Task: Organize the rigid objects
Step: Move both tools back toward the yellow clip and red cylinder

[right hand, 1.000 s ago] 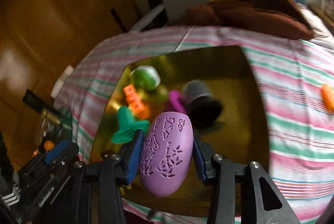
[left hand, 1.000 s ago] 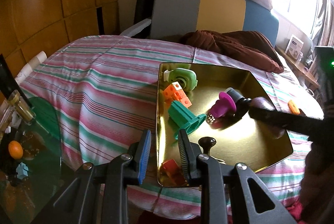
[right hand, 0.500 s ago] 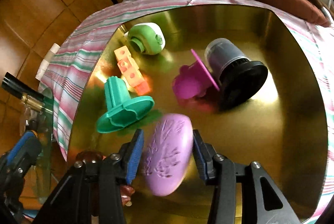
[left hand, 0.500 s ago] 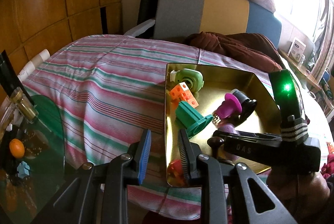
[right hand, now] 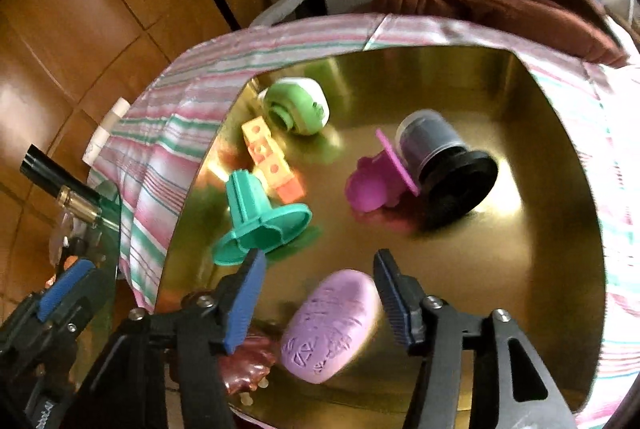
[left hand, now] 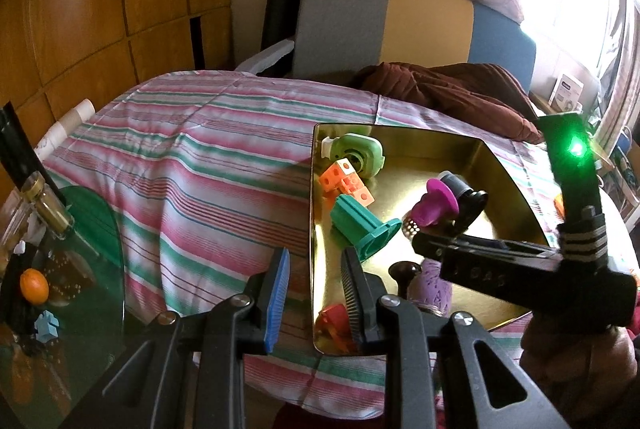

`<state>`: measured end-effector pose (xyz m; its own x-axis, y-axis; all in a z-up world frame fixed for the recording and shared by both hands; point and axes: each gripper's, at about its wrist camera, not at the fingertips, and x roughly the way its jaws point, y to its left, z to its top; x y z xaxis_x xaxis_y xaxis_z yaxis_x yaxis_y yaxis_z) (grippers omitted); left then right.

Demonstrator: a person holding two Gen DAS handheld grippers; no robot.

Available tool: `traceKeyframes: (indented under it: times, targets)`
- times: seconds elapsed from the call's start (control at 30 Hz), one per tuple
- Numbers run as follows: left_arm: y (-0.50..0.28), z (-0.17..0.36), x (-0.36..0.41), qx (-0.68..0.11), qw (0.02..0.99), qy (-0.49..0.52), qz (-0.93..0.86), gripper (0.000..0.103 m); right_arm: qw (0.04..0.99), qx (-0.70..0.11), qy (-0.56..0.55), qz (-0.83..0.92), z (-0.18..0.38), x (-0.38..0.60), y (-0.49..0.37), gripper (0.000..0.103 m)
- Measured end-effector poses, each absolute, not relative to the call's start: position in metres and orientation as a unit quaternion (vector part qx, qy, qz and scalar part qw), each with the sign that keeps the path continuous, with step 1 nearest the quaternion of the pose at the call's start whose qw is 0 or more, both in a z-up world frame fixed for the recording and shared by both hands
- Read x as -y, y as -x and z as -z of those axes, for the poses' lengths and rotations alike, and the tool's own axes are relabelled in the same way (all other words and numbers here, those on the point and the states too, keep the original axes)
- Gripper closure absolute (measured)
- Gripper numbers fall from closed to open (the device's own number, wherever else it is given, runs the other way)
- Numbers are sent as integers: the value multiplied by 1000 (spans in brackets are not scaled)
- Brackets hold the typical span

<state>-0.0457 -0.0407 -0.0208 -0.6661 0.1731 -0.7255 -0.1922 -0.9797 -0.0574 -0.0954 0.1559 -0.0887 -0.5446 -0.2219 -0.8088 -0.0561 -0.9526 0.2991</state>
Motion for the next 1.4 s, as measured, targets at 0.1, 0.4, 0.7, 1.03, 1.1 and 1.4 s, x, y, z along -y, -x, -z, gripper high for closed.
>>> traceKeyframes:
  times: [0.1,0.4,0.7,1.03,1.1,1.4]
  targets:
    - [44,19,39,-14,102,394,-913,77,42,145,-458,876,80,-160,89,40]
    - [39,15,31,-21,108,393,-913,77,17,115,-410,905,52,-177,70,35]
    - [34,10,18,-38,117,387,-914,76,-10,110,-381,918,34,-206,52,34]
    - [29,-1,-8,-63,145,378,-912,76,-68,119,-367,920,24,-276,34,21]
    - [28,-2,-17,-68,153,377,-911,75,-84,123,-368,918,25,-294,31,17]
    - [22,-10,-61,-102,197,365,-904,75,-177,181,-362,897,30,-399,5,13]
